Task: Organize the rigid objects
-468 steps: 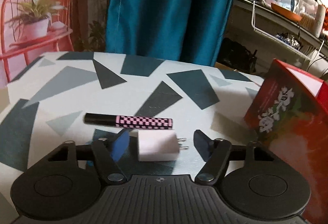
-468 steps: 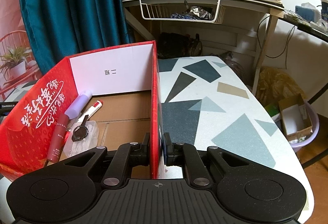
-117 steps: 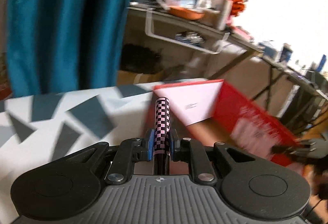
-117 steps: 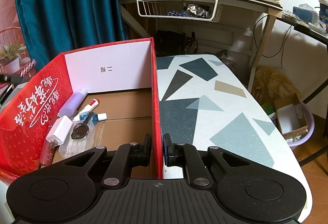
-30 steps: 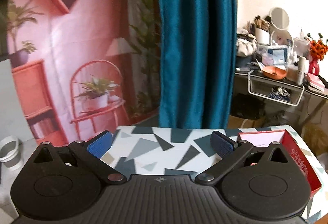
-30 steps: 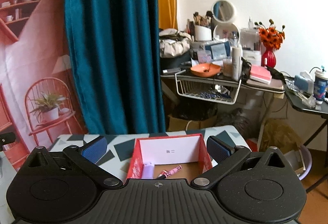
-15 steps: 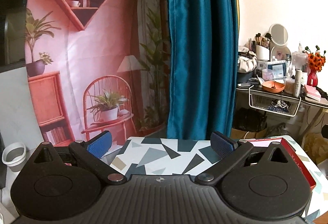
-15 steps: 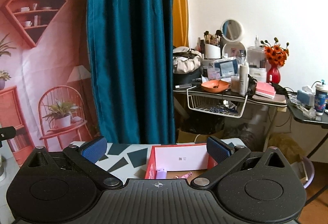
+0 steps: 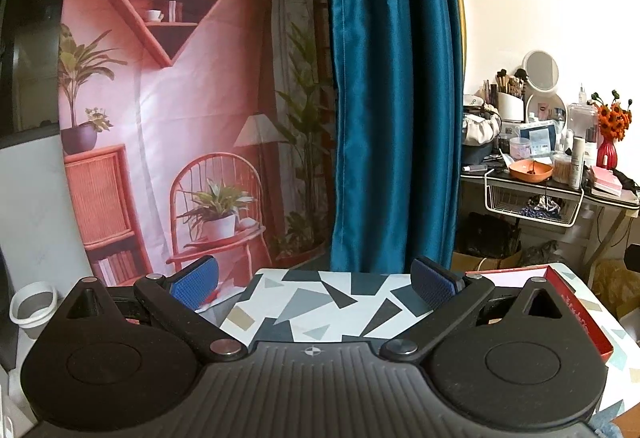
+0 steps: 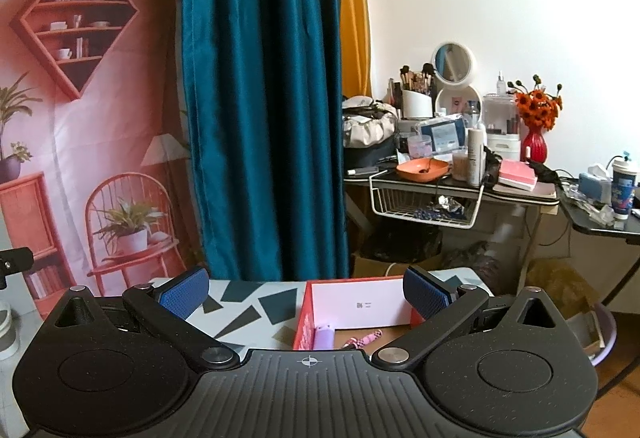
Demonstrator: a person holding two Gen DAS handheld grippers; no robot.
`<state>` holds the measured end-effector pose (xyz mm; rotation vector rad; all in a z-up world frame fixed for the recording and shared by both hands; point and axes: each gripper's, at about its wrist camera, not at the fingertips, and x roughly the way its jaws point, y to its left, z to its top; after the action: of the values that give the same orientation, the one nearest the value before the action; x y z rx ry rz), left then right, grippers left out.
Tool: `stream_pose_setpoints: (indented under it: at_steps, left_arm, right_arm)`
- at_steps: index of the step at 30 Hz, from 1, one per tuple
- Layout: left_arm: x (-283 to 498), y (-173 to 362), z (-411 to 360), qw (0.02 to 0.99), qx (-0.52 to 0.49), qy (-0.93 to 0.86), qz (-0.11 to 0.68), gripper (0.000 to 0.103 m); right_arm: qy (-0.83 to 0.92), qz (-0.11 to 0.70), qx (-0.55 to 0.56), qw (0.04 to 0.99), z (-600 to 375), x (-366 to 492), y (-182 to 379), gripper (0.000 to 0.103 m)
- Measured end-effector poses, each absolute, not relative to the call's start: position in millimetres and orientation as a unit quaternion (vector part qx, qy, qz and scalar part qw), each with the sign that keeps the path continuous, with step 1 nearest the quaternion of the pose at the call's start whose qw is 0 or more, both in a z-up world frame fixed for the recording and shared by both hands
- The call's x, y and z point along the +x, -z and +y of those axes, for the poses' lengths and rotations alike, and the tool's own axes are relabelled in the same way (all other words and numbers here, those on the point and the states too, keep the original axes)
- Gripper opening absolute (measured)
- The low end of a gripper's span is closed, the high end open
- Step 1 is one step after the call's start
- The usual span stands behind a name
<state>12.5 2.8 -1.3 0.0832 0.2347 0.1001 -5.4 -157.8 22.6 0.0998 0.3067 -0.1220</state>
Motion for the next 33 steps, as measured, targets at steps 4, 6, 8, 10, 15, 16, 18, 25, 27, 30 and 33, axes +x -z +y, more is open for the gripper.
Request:
stream_pose_setpoints:
  at_steps: [4, 6, 8, 10, 15, 16, 18, 25, 27, 30, 33]
  left_arm:
    - [11.6, 2.9, 0.5, 0.991, 0.044, -0.048, 0.12, 0.103]
    - [11.3, 3.4, 0.3, 0.99, 0.044, -0.049, 0.122, 0.103]
    - [10.3, 4.0, 0.7, 0.99, 0.043, -0.047, 0.124, 0.103]
    - [10.3, 3.8, 1.1, 0.99, 0.044, -0.048, 0.124, 0.103]
    - [9.1, 4.5, 1.9, 0.99, 0.043, -0.048, 0.125, 0.103]
    - [9.1, 4.7, 2.0, 0.99, 0.042, -0.048, 0.125, 0.103]
    - [8.8, 5.4, 2.2, 0.99, 0.042, -0.048, 0.127, 0.103]
    - [9.1, 4.9, 2.6, 0.99, 0.041, -0.049, 0.129, 0.103]
    - [8.6, 5.0, 3.0, 0.99, 0.039, -0.049, 0.13, 0.103]
    - [8.6, 5.1, 3.2, 0.989, 0.038, -0.049, 0.131, 0.103]
    - [8.4, 5.2, 3.2, 0.989, 0.038, -0.049, 0.131, 0.103]
  right_arm:
    - [0.065, 0.152, 0.052, 0.985, -159.2, -6.9, -21.9, 0.103]
    - [0.066, 0.151, 0.052, 0.985, -159.3, -8.0, -21.7, 0.103]
    - [0.067, 0.151, 0.053, 0.985, -159.3, -8.7, -21.4, 0.103]
    - [0.067, 0.15, 0.053, 0.985, -159.5, -8.7, -21.5, 0.103]
    - [0.067, 0.152, 0.053, 0.985, -159.2, -8.2, -20.6, 0.103]
    - [0.068, 0.152, 0.053, 0.985, -159.2, -8.4, -20.1, 0.103]
    - [0.067, 0.153, 0.053, 0.985, -159.3, -8.4, -19.7, 0.103]
    - [0.068, 0.152, 0.052, 0.985, -159.2, -8.6, -19.8, 0.103]
    - [0.068, 0.152, 0.053, 0.985, -159.3, -8.3, -19.6, 0.103]
    - [0.068, 0.153, 0.053, 0.985, -159.3, -8.5, -19.1, 0.103]
    - [0.068, 0.153, 0.054, 0.984, -160.3, -9.0, -17.9, 0.103]
